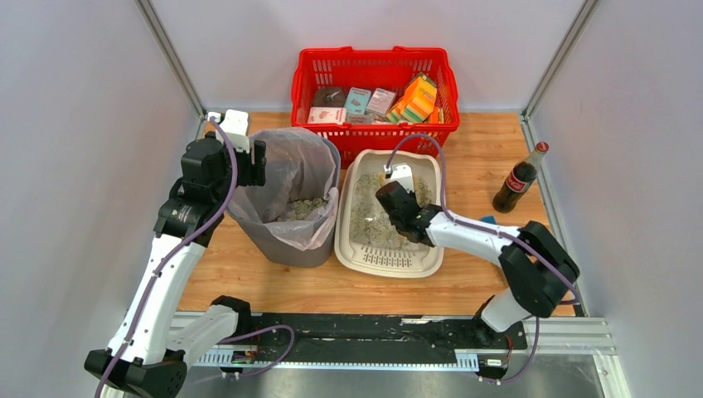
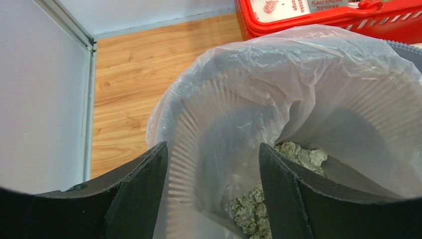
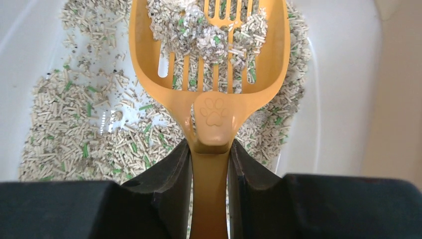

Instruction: Clean the litter box

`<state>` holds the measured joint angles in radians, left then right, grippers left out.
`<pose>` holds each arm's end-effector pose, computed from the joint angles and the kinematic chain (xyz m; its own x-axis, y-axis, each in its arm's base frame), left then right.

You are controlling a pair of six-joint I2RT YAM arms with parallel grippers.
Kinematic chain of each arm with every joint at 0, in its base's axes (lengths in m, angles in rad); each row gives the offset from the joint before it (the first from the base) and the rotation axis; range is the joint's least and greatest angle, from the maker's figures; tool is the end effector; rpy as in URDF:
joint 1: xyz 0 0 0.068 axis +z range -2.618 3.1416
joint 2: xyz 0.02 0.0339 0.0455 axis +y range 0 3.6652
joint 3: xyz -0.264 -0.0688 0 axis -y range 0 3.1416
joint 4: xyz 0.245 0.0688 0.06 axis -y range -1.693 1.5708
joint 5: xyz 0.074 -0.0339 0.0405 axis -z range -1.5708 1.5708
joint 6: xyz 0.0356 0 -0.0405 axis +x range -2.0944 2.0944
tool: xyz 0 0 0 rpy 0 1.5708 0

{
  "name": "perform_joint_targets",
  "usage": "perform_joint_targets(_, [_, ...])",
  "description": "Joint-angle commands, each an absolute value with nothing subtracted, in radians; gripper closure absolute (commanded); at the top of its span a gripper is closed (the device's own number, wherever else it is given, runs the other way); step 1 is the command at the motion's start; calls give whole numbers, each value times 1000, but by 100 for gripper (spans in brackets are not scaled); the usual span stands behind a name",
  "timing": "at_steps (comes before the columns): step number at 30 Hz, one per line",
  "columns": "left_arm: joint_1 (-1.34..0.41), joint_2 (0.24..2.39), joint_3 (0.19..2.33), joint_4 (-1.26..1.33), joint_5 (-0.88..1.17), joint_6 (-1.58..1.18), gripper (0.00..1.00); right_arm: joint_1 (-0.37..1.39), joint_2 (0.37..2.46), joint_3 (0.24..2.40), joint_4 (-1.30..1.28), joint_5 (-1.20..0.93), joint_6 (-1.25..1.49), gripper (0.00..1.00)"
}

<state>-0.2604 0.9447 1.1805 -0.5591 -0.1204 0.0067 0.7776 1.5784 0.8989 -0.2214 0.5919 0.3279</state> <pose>0.1878 -0.0456 0.4083 -0.3060 0.0884 -0.9479 0.1476 0.9880 0.0445 0.2381 0.2065 0.1890 -0.6368 -0.2519 -0.7287 -0.1376 0.9671 -0.2141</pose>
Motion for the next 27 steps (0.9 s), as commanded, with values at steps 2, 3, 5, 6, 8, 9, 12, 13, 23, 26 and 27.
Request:
perform_joint_targets(2, [-262,934,1177,-528,-104,-17,25,775,1422,841,-161,574,305,100])
perform_joint_targets(3, [-262,934,1177,-526,-104,-17,25,775,1405,830,-155,557,305,100])
perform_joint_targets(5, [-262,936,1177,-528,-101,-18,25,776,1375,802,-150,545,305,100])
perform_joint_targets(6, [-262,936,1177,-528,-103,-17,25,778,1340,792,-150,538,307,100])
perform_joint_targets(8, [-262,937,1178,-529,-100,-17,25,782,1303,758,-161,538,302,100])
perform_joint_targets(9, [-261,939,1178,-528,-98,-18,25,785,1266,746,-164,543,299,100])
perform_joint_targets(12, [-262,937,1180,-529,-94,-17,25,825,1218,697,-167,557,278,100])
perform_joint_targets(13, [-262,939,1178,-529,-92,-17,25,842,1200,687,-169,557,282,100])
perform_joint_targets(23, [-262,931,1181,-532,-109,-9,22,977,997,612,-281,712,379,100])
perform_joint_targets(26, [-262,927,1184,-534,-94,-15,22,1014,989,603,-233,643,367,100])
perform_joint_targets(27, [-262,930,1186,-534,-92,-17,21,1041,1040,620,-232,670,359,100])
